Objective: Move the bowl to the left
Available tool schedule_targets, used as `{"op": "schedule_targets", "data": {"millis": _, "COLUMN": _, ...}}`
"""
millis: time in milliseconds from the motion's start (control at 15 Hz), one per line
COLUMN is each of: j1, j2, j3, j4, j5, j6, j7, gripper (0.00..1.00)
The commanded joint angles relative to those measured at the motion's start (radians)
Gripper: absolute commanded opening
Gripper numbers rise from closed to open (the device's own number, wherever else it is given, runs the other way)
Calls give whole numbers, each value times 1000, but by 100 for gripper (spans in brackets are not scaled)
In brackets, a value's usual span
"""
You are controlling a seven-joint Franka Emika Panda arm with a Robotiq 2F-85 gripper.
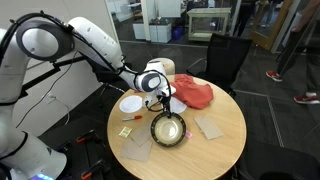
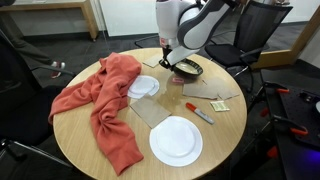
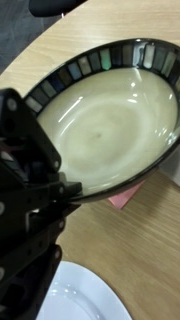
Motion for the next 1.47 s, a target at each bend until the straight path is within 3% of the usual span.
{"op": "schedule_targets", "data": {"millis": 0, "j1": 18, "j2": -35, "j3": 15, "j4": -7, "j5": 9, "j6": 13, "j7": -62, "gripper": 3}}
{"op": "schedule_targets", "data": {"millis": 467, "j1": 57, "j2": -48, "j3": 62, "j4": -6, "j5": 16, "j6": 15, "j7": -139, "gripper": 3}}
{"op": "schedule_targets", "data": {"millis": 1400, "j1": 148, "j2": -30, "j3": 144, "j4": 50, "j5": 37, "j6": -66, "j7": -157, "gripper": 3}}
